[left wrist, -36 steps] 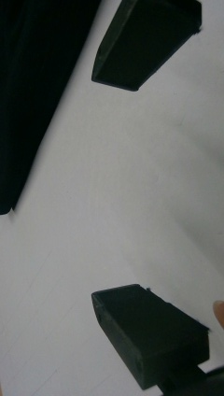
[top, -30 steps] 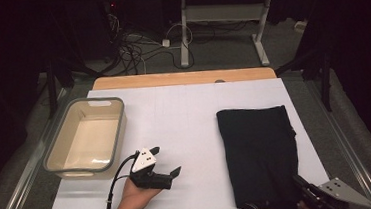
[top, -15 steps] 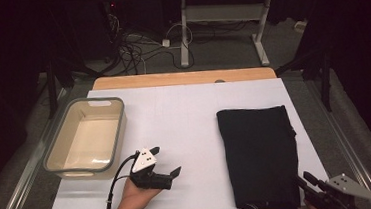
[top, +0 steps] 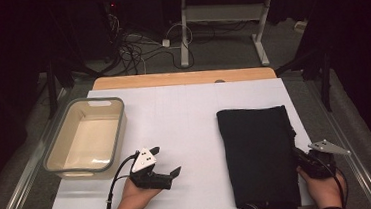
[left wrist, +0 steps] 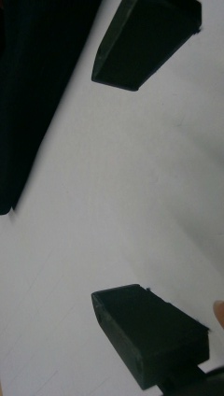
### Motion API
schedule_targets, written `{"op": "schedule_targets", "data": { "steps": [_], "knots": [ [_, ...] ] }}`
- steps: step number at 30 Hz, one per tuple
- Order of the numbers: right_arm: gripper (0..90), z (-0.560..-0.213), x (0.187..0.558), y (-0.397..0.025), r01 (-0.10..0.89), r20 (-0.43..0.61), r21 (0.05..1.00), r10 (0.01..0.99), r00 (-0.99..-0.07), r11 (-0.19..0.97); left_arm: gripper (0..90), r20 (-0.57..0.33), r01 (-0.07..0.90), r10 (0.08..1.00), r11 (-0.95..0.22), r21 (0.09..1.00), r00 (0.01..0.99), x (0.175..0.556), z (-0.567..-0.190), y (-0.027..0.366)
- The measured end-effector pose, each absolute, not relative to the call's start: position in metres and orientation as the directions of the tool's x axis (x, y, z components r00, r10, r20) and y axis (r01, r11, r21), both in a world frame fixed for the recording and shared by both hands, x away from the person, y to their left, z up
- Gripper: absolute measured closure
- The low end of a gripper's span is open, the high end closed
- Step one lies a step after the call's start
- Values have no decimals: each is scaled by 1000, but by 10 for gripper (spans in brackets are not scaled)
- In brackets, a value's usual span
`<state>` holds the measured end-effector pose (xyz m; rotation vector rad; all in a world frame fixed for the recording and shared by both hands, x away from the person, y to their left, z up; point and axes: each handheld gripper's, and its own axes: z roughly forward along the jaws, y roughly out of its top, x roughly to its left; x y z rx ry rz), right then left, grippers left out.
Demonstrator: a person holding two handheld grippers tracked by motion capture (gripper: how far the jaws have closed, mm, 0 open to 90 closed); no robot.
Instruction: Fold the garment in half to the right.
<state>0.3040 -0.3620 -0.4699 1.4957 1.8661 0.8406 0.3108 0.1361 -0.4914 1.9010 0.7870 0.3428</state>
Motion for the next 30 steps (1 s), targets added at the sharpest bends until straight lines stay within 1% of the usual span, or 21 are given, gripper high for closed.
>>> {"op": "schedule_targets", "data": {
  "steps": [3, 4, 5, 6, 7, 9, 11, 12, 15, 19, 21, 24, 26, 29, 30],
  "knots": [
    [877, -472, 301, -371, 611, -52, 777, 983, -174, 149, 0, -102, 368, 656, -282, 886, 748, 311, -491, 136],
    [846, -473, 301, -372, 615, -44, 775, 983, -177, 146, 0, -103, 368, 656, -281, 886, 748, 311, -491, 136],
    [754, -472, 300, -371, 605, -42, 783, 984, -176, 142, 0, -105, 368, 657, -277, 888, 747, 311, -491, 136],
    [674, -469, 299, -371, 597, -19, 792, 983, -181, 125, 0, -105, 369, 657, -278, 887, 747, 311, -491, 136],
    [659, -465, 296, -369, 586, -2, 802, 981, -193, 117, 0, -105, 368, 657, -277, 887, 747, 311, -491, 136],
    [669, -458, 285, -360, 546, -2, 826, 970, -244, 139, 0, -103, 368, 657, -279, 887, 747, 311, -491, 136],
    [713, -452, 271, -347, 519, -14, 837, 956, -295, 172, 0, -103, 369, 656, -281, 886, 747, 311, -491, 136],
    [747, -450, 263, -339, 505, -13, 844, 948, -319, 182, 0, -103, 370, 656, -282, 885, 747, 311, -491, 136],
    [900, -448, 241, -316, 468, -36, 856, 928, -371, 220, 0, -101, 368, 658, -282, 886, 747, 311, -491, 136],
    [900, -453, 224, -299, 458, -68, 847, 910, -408, 269, 0, -102, 370, 658, -282, 885, 746, 311, -491, 136],
    [900, -454, 218, -297, 457, -43, 853, 906, -421, 253, 0, -103, 370, 657, -282, 885, 747, 311, -491, 136],
    [900, -454, 210, -288, 446, -50, 851, 889, -455, 276, 0, -104, 372, 656, -283, 884, 747, 311, -491, 136],
    [882, -455, 205, -279, 437, -39, 852, 869, -493, 286, 0, -103, 372, 656, -284, 884, 748, 311, -491, 136],
    [814, -456, 200, -264, 421, -29, 855, 838, -545, 304, 0, -101, 371, 656, -286, 884, 748, 311, -491, 136],
    [779, -456, 198, -259, 417, -21, 856, 828, -560, 304, 0, -101, 370, 655, -287, 883, 748, 311, -491, 136]
  ]
}}
